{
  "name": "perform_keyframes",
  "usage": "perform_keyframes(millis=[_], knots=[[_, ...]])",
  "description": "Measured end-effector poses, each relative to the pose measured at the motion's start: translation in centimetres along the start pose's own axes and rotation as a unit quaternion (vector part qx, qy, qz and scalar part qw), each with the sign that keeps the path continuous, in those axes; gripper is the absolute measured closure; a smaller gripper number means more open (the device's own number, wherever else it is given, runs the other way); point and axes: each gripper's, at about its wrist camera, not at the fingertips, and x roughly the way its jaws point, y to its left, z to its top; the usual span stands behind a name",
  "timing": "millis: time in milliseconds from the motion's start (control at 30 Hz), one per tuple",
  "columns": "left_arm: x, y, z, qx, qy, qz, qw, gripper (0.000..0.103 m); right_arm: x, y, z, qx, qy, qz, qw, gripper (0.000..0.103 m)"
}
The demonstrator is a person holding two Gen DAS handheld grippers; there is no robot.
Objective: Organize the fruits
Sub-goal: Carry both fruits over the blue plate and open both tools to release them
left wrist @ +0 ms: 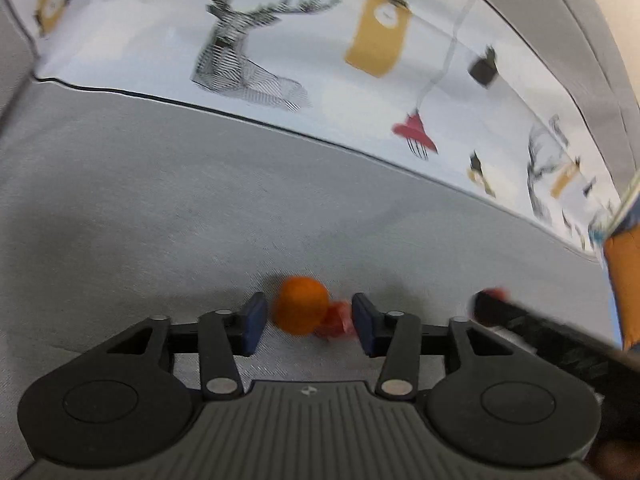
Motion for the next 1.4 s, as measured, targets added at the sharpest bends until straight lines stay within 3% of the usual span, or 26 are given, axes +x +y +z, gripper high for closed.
perform_keyframes(millis=[100,300,500,633,733,867,1100,1233,1267,1300,1400], knots=[[0.2,-0.5,-0.3,0.020,-0.001,0.011,0.9997,0.077,-2.9,-1.3,-0.1,0.009,-0.013,0.014,1.000,0.070],[-2.1,0.2,-0.5,0.008,-0.023,0.006,0.9997,0.078,-8.9,-1.7,-3.4,-0.001,-0.026,0.046,0.999,0.070],[-6.6,-0.3,-2.1,0.038,-0.051,0.020,0.9978,0.078,-10.4,-1.8,-6.8,-0.021,-0.014,0.036,0.999,0.070],[-10.2,-2.0,-5.1,0.111,-0.079,0.057,0.9890,0.078,-10.2,-2.5,-7.5,-0.038,-0.019,0.000,0.999,0.070],[-13.4,-3.2,-7.7,0.127,-0.108,0.038,0.9853,0.078,-10.5,-3.3,-8.1,-0.032,-0.018,-0.009,0.999,0.070],[-16.0,-5.6,-11.0,0.179,-0.141,0.038,0.9729,0.078,-13.0,-3.8,-8.8,-0.038,-0.043,-0.004,0.998,0.070],[-16.9,-7.9,-15.6,0.202,-0.129,0.012,0.9708,0.081,-18.1,-4.4,-10.8,-0.029,-0.099,0.023,0.994,0.070],[-15.4,-8.7,-16.2,0.225,-0.108,0.021,0.9683,0.085,-17.2,-4.3,-11.0,-0.044,-0.087,0.009,0.995,0.070],[-14.9,-8.7,-16.1,0.225,-0.102,0.023,0.9688,0.096,-16.7,-4.4,-10.9,-0.041,-0.080,0.005,0.996,0.070],[-14.6,-8.7,-16.1,0.224,-0.097,0.021,0.9696,0.100,-16.4,-4.4,-10.9,-0.038,-0.075,0.002,0.996,0.070],[-14.0,-8.7,-15.9,0.223,-0.090,0.012,0.9706,0.100,-15.6,-4.4,-11.0,-0.028,-0.061,-0.001,0.998,0.070]])
